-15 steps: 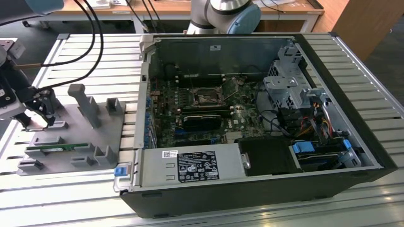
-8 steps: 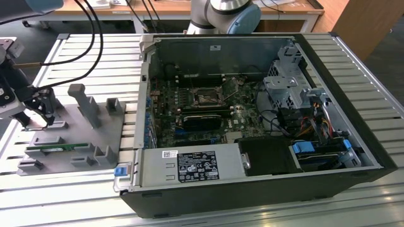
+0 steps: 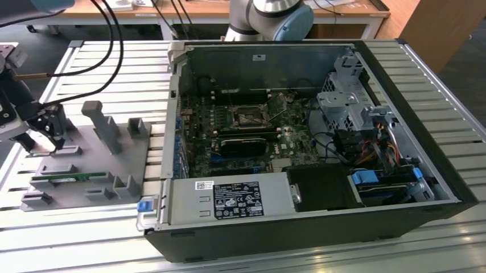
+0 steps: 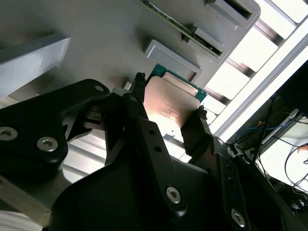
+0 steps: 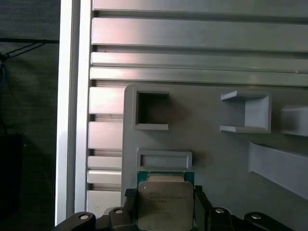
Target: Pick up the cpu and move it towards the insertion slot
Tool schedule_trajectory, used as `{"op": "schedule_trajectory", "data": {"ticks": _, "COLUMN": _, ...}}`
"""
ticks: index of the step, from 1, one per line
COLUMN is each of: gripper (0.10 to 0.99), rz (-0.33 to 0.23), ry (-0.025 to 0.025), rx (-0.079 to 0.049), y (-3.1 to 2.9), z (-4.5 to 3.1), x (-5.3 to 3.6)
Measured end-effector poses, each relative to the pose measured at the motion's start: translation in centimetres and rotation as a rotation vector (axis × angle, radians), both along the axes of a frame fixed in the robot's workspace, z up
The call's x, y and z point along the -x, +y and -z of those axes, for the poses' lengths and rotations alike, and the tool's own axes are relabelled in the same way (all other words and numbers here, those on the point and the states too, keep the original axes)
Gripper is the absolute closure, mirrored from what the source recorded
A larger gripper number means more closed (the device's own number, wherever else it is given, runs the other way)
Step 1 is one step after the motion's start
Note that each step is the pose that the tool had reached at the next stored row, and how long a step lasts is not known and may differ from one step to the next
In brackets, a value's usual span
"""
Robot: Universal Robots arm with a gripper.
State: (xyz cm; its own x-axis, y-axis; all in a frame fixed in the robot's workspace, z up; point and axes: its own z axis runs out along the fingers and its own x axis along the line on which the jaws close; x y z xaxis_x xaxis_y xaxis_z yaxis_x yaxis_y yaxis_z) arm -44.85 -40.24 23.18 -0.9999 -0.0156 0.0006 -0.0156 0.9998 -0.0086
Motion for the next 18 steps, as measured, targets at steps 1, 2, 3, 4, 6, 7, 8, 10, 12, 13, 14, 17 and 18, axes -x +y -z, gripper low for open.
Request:
{"op": "schedule_trajectory", "data": {"ticks": 1, "gripper": 0.541, "rz": 0.0, "ry": -0.0001, "rx": 0.0, "y": 0.0, "z": -0.06, "x": 0.0}}
{"op": "schedule_trajectory", "data": {"ticks": 2, "gripper": 0.541, "rz": 0.0, "ry": 0.0, "rx": 0.0, "y": 0.0, "z": -0.13, "x": 0.0}}
{"op": "schedule_trajectory", "data": {"ticks": 3, "gripper": 0.541, "rz": 0.0, "ry": -0.0001, "rx": 0.0, "y": 0.0, "z": -0.21, "x": 0.0}}
{"op": "schedule_trajectory", "data": {"ticks": 4, "gripper": 0.541, "rz": 0.0, "ry": -0.0001, "rx": 0.0, "y": 0.0, "z": -0.3, "x": 0.0}}
{"op": "schedule_trajectory", "data": {"ticks": 6, "gripper": 0.541, "rz": 0.0, "ry": -0.0001, "rx": 0.0, "y": 0.0, "z": -0.47, "x": 0.0}}
{"op": "schedule_trajectory", "data": {"ticks": 7, "gripper": 0.541, "rz": 0.0, "ry": -0.0002, "rx": 0.0, "y": 0.0, "z": -0.54, "x": 0.0}}
{"op": "schedule_trajectory", "data": {"ticks": 8, "gripper": 0.541, "rz": 0.0, "ry": -0.0001, "rx": 0.0, "y": 0.0, "z": -0.62, "x": 0.0}}
{"op": "schedule_trajectory", "data": {"ticks": 10, "gripper": 0.541, "rz": 0.0, "ry": -0.0002, "rx": 0.0, "y": 0.0, "z": -0.77, "x": 0.0}}
{"op": "schedule_trajectory", "data": {"ticks": 12, "gripper": 0.541, "rz": 0.0, "ry": -0.0002, "rx": 0.0, "y": 0.0, "z": -0.91, "x": 0.0}}
{"op": "schedule_trajectory", "data": {"ticks": 13, "gripper": 0.541, "rz": 0.0, "ry": -0.0002, "rx": 0.0, "y": 0.0, "z": -0.97, "x": 0.0}}
{"op": "schedule_trajectory", "data": {"ticks": 14, "gripper": 0.541, "rz": 0.0, "ry": -0.0002, "rx": 0.0, "y": 0.0, "z": -1.02, "x": 0.0}}
{"op": "schedule_trajectory", "data": {"ticks": 17, "gripper": 0.541, "rz": 0.0, "ry": -0.0001, "rx": 0.0, "y": 0.0, "z": -1.17, "x": 0.0}}
{"op": "schedule_trajectory", "data": {"ticks": 18, "gripper": 0.541, "rz": 0.0, "ry": 0.0, "rx": 0.0, "y": 0.0, "z": -1.24, "x": 0.0}}
